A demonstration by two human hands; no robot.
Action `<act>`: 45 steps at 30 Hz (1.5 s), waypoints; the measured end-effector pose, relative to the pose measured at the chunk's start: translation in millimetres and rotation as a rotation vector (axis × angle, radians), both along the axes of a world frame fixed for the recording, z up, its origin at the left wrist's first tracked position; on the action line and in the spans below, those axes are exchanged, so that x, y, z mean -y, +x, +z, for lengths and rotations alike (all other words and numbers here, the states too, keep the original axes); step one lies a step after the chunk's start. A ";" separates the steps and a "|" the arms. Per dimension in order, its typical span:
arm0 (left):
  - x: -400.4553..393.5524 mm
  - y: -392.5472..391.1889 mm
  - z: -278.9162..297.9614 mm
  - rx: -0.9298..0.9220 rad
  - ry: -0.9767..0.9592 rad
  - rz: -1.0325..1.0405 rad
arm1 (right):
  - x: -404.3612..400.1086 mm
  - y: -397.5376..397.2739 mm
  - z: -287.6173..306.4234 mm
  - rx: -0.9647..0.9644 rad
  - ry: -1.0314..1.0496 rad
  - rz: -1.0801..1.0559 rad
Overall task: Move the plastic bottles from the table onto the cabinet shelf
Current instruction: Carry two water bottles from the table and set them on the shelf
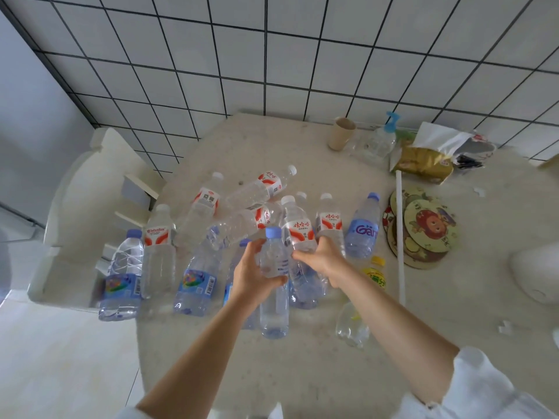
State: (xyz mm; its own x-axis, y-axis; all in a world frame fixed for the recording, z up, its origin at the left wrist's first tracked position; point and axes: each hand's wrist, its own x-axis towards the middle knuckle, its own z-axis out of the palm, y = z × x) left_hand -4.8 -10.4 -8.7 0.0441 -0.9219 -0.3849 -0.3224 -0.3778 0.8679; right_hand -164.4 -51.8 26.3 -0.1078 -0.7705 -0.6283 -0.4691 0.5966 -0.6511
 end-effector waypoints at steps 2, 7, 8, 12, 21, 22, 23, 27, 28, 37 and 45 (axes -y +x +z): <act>-1.8 3.9 3.3 -0.065 0.009 0.004 | -10.6 -4.9 3.6 0.027 -0.017 -0.009; -11.5 15.4 15.0 -0.357 0.029 0.133 | -33.5 -13.2 11.3 0.073 -0.078 -0.034; -15.5 18.1 16.5 -0.387 0.044 0.147 | -38.1 -13.9 14.0 0.094 -0.098 -0.036; -33.3 29.1 19.6 -0.537 0.096 0.172 | -53.4 -18.0 23.0 0.161 -0.166 -0.037; -104.4 17.0 22.6 -0.489 0.004 0.486 | -90.3 -35.2 30.3 0.252 -0.226 0.139; -116.3 12.1 23.5 -0.483 -0.008 0.547 | -96.3 -36.6 30.8 0.264 -0.225 0.176; -129.2 6.6 25.6 -0.479 -0.018 0.614 | -102.1 -38.3 30.2 0.271 -0.226 0.222; -186.3 -12.4 37.0 -0.416 -0.053 0.837 | -124.1 -39.5 32.5 0.278 -0.181 0.411; -200.0 -15.2 41.0 -0.403 -0.059 0.880 | -130.0 -37.3 33.8 0.284 -0.167 0.452; -337.1 -23.7 66.1 -0.174 -0.035 1.242 | -199.7 24.2 39.0 0.373 -0.029 0.864; -488.2 -51.2 59.0 -0.048 0.010 1.743 | -312.1 89.1 33.9 0.281 0.064 1.327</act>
